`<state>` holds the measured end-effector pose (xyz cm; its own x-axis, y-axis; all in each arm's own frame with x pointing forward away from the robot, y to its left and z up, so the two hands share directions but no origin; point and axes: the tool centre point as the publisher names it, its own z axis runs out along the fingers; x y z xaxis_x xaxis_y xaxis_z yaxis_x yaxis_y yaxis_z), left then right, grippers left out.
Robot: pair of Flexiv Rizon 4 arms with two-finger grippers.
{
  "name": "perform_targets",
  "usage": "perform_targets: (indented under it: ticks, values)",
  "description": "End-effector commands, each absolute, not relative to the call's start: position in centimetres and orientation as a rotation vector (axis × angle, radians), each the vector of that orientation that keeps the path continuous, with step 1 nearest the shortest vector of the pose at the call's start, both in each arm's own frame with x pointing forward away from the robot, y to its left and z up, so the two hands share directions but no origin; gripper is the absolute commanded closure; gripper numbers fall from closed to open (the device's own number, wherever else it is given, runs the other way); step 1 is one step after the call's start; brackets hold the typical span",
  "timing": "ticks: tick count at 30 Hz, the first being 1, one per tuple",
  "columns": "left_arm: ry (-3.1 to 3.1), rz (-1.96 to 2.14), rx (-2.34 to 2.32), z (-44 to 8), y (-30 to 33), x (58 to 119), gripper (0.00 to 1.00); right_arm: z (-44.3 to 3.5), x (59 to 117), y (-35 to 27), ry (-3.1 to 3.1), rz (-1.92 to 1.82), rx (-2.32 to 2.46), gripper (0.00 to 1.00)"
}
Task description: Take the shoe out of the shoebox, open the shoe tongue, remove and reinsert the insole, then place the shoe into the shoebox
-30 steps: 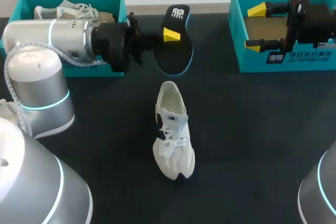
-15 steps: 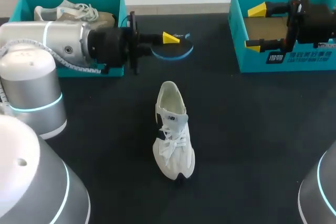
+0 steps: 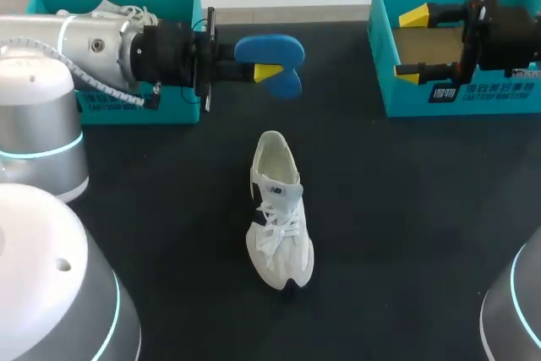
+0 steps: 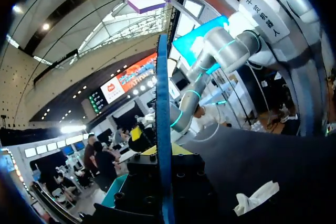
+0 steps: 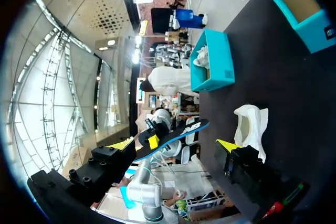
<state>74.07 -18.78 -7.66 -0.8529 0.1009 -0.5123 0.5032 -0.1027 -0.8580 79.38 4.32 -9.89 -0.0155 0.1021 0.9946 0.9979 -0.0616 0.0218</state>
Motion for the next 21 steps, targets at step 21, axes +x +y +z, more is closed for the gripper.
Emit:
perform_targets:
  ticks: [21]
  values:
    - [2.371, -2.339, 0.125, -8.17, -18.76, 75.14, 1.00, -9.90, 79.42, 4.43, -1.268, -1.220, -1.323, 0.00]
